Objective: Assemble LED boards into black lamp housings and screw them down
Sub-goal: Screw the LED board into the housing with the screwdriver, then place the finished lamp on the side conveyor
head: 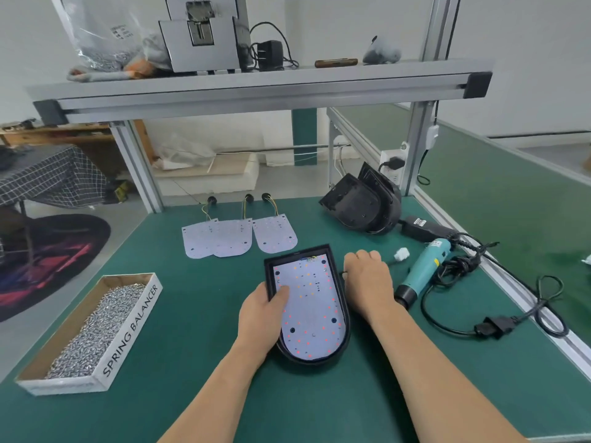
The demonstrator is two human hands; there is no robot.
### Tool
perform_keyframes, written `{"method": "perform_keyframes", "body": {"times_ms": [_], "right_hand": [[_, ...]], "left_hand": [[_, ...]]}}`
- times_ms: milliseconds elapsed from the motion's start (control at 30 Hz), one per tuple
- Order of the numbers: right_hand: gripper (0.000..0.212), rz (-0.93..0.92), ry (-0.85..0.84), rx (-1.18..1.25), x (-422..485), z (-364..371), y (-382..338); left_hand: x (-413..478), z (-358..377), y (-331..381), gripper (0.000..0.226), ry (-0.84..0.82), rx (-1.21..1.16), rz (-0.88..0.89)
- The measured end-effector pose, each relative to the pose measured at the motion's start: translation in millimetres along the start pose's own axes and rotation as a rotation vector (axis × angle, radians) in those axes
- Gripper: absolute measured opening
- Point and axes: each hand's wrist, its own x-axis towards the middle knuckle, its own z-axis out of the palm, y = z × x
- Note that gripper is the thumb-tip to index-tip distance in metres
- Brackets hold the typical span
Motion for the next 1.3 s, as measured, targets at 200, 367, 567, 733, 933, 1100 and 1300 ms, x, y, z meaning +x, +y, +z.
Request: {"method": "perform_keyframes", "body": {"times_ms": [200,367,567,733,933,1100,1300], "right_hand": [[0.009,-0.071,0.003,0.504,-12.3,-16.6,-4.6],[0.020,0.001,-0.134,0.723,-17.9,-32.8,-13.3],[0.076,0.222,-0.522,1.170,-30.6,-33.8,-20.6],[0.042,0.197,-0.548,1.251,-40.6,-20.1,-28.1],[0.033,0.150,-0.356,1.398,-61.2,-8.4,-27.1],[0.026,0.154,-0.097,1.453,-69.0,-16.1,-34.4],[0.026,0.205,0.183,1.690,-77.5,-36.1,-24.4]], "left_hand": [[3.2,0.8,-9.8,0.017,0.138,-0.094,0.045],[2.3,2.7,-9.9,0.016,0.253,-0.155,0.063],[4.9,5.8,-9.9,0.023,0.261,-0.051,0.068],[2.3,5.1,-8.8,0.032,0.257,0.018,0.096],[-1.4,0.1,-8.1,0.024,0.377,-0.206,0.113],[4.9,0.3,-14.6,0.021,0.360,-0.179,0.082],[10.5,1.3,-22.3,0.017,0.265,-0.008,0.129]]}}
